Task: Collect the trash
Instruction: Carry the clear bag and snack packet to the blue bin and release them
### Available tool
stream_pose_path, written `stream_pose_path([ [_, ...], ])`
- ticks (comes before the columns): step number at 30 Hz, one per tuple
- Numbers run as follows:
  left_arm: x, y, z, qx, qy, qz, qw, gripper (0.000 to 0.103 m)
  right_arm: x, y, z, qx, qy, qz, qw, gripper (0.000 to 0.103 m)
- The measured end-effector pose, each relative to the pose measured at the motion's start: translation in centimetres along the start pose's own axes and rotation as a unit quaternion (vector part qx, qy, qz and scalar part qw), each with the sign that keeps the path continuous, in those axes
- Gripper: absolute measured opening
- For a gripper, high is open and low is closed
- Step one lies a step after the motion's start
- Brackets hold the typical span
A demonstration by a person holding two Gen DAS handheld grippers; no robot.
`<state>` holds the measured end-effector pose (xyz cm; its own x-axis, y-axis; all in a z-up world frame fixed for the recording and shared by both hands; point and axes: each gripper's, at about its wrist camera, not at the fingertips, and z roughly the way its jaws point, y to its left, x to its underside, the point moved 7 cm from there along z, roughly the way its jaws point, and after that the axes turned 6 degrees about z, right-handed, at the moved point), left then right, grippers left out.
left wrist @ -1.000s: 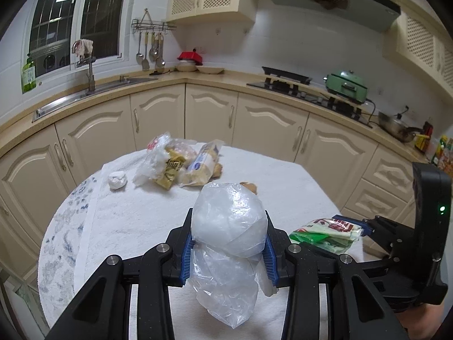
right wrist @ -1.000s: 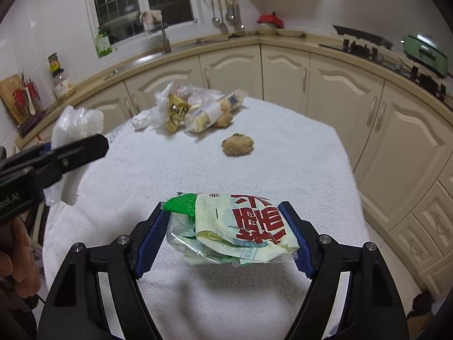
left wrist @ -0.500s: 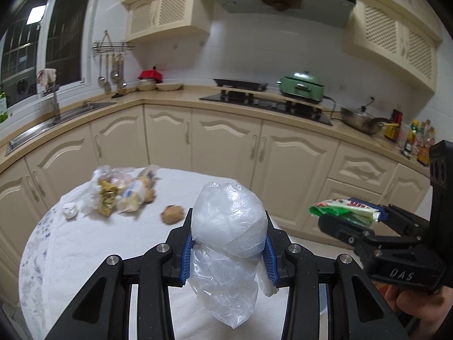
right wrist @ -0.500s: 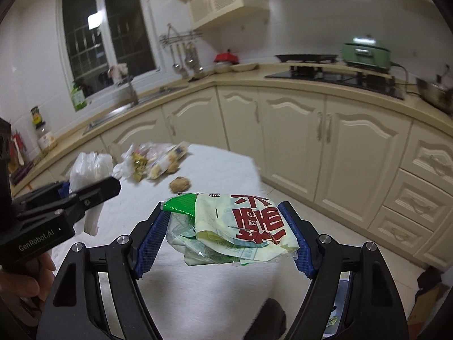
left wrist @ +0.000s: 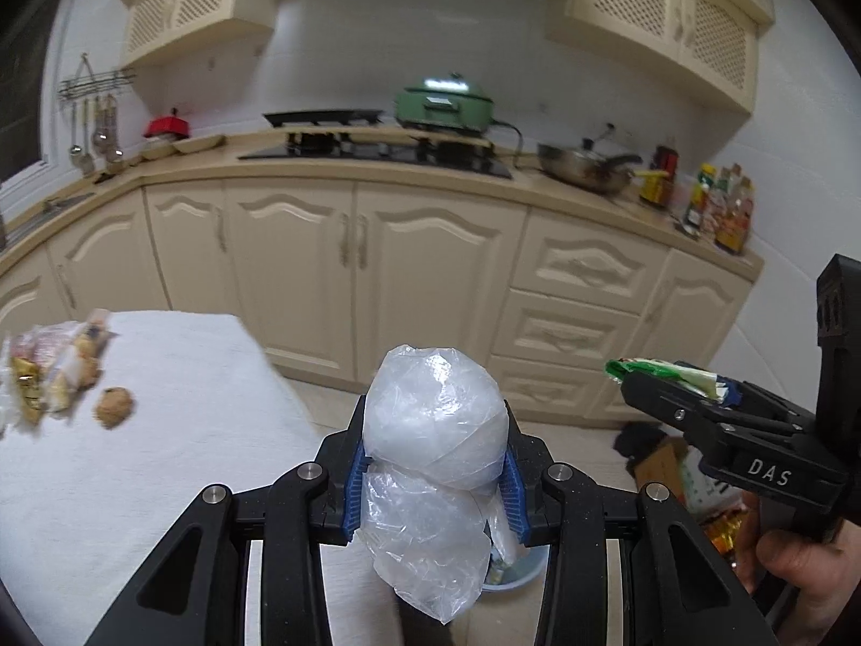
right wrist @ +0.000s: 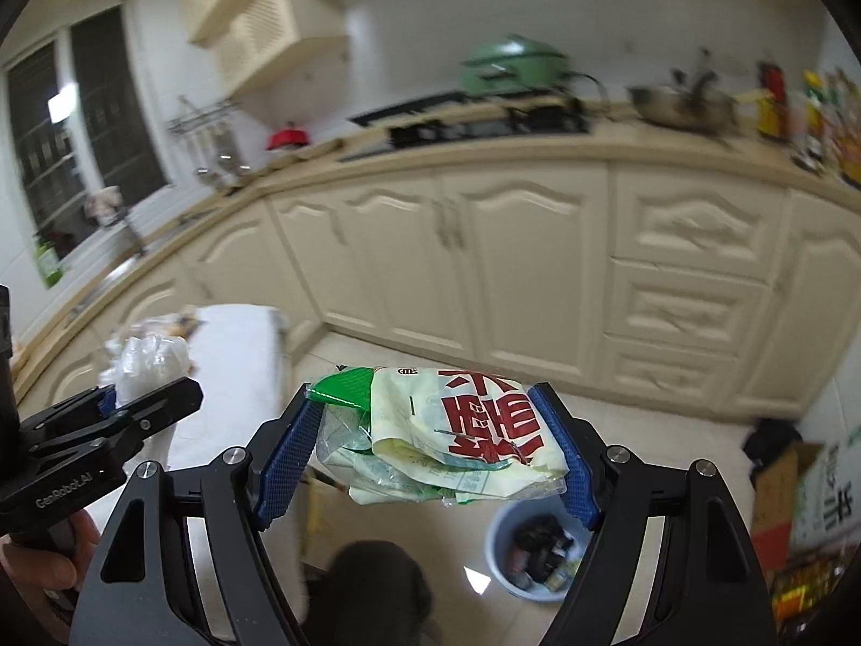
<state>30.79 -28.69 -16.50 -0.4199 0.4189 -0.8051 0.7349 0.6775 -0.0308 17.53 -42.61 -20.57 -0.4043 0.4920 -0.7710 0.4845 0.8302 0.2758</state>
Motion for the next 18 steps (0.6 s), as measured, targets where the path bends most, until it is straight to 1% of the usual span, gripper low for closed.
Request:
stream_pose_path([
  [4,0.1,-2.4,6.0,0.028,0.046,0.018,0.9984,0.037,1.8,-5.2,2.2,0.036,0.029,0.032,0.998,0.079],
  [8,0.9,-4.5,12.6,0.053,0.102,0.026,0.993,0.037,4.2,-9.3,5.5,0.057,0.066,0.066,0.994,0.079],
  [11,1.2,-5.6,17.2,0.068,0.141,0.029,0.9873,0.037,6.1,-12.4,8.2,0.064,0.095,0.095,0.989,0.079],
  [17,0.8,-6.2,26.6,0.083,0.192,0.026,0.9776,0.039,9.2,-17.6,12.4,0.074,0.136,0.144,0.977,0.079],
  [18,0.8,-6.1,28.0,0.084,0.2,0.025,0.9759,0.041,9.5,-18.4,13.1,0.074,0.141,0.154,0.975,0.079],
])
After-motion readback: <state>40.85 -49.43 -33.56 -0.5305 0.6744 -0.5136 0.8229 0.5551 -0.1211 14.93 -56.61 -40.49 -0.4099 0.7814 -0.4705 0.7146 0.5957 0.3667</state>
